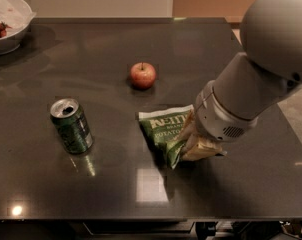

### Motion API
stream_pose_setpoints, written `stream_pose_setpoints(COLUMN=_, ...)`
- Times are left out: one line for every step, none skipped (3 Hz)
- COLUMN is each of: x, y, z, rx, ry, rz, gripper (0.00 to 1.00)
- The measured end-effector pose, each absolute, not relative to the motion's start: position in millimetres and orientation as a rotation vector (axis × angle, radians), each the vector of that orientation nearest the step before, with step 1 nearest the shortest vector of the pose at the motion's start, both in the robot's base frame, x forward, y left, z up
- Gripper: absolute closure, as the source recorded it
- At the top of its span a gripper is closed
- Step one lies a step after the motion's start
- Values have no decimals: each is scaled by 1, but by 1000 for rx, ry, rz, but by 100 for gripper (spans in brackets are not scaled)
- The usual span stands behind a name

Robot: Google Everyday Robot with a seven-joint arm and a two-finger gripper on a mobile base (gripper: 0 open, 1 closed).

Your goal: Pick green jalapeno chip bag

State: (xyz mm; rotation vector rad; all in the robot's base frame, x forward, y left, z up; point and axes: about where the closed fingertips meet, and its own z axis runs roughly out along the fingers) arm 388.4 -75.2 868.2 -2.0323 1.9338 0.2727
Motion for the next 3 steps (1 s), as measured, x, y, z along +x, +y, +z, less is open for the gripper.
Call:
stream_pose_setpoints(x=393, y=-80, z=886, rx=-1997, ry=1918, rz=256, gripper=88)
stream_pose_setpoints(x=403, y=-94, z=917, rx=-1935, ry=1898, rz=203, gripper=100)
stream_pose_setpoints(x=410, y=-109, z=937, rx=-1904, ry=1887, rz=155, gripper=100)
